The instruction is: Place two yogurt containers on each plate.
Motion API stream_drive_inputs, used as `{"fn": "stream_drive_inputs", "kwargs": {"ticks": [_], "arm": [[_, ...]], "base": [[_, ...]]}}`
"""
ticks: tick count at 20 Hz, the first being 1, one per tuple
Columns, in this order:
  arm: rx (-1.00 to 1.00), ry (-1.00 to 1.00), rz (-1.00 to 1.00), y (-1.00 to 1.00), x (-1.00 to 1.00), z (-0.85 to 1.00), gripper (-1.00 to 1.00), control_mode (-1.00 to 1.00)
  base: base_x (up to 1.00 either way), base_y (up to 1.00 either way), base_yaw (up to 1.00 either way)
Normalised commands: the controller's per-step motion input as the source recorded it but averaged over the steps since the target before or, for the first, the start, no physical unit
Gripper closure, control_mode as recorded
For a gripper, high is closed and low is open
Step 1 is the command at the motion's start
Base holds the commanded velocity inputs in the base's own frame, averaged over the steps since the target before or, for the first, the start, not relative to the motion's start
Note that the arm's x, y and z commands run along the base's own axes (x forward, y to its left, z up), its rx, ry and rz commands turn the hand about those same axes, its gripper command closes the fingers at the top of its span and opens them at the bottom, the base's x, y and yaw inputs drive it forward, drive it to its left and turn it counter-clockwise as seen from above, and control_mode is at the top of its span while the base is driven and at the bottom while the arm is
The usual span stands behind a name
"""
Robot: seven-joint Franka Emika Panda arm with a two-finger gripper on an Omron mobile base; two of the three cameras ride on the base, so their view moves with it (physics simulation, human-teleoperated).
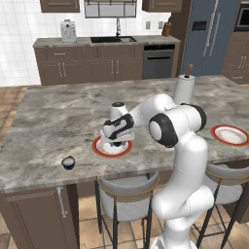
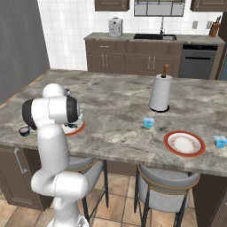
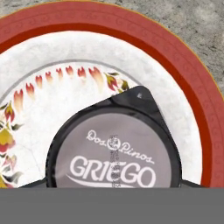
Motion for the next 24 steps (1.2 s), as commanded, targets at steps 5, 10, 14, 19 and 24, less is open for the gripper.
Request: {"fn": "stream_drive_inputs", "kwargs": {"ticks": [5, 10, 14, 19, 24], "arm": [[0.0, 0.0, 0.0, 0.0, 0.0, 0.0, -1.0, -1.0], [0.0, 0.0, 0.0, 0.0, 0.0, 0.0, -1.0, -1.0], [0.0, 0.0, 0.0, 0.0, 0.0, 0.0, -1.0, -1.0], [0.0, 0.0, 0.0, 0.0, 0.0, 0.15, -1.0, -1.0], [0.04, -0.03, 0.0, 0.0, -0.28, 0.67, -1.0, -1.0]], "base": [[0.0, 0.0, 0.0], [0.0, 0.0, 0.0], [0.0, 0.0, 0.0], [0.0, 0.0, 0.0], [0.0, 0.0, 0.0]]}}
